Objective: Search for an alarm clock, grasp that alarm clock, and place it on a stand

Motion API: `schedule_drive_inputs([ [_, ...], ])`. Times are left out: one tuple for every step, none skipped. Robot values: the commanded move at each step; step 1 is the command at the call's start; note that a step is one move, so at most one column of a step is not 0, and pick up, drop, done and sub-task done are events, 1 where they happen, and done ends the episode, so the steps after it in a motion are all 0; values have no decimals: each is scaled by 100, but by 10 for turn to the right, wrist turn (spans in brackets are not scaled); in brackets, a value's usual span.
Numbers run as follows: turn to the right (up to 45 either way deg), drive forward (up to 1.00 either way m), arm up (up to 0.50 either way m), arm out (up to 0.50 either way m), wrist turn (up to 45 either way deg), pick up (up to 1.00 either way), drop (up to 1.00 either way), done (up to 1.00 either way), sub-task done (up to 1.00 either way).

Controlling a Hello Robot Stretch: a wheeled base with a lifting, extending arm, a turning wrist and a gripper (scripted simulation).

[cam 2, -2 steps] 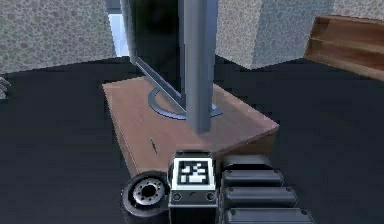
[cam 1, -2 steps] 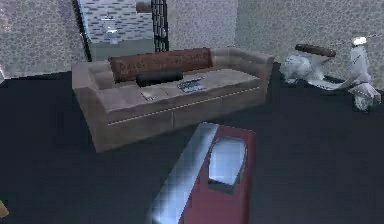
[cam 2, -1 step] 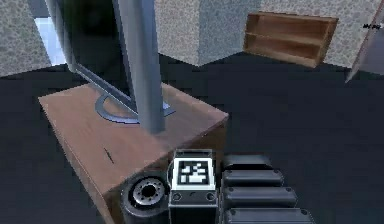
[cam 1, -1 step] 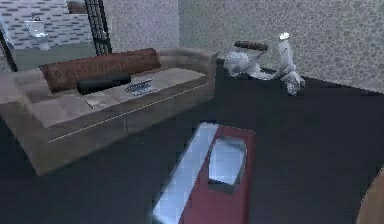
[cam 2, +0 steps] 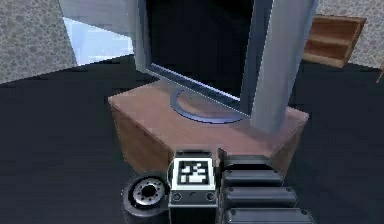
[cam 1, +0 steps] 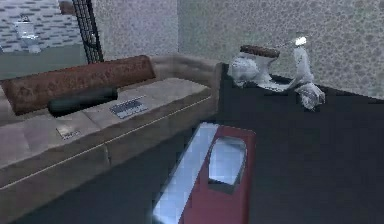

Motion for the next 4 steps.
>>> schedule_drive_inputs([
  [420, 0, 0, 0, 0, 0, 0, 0, 0],
  [0, 85, 0, 0, 0, 0, 0, 0, 0],
  [450, 0, 0, 0, 0, 0, 0, 0, 0],
  [450, 0, 0, 0, 0, 0, 0, 0, 0],
])
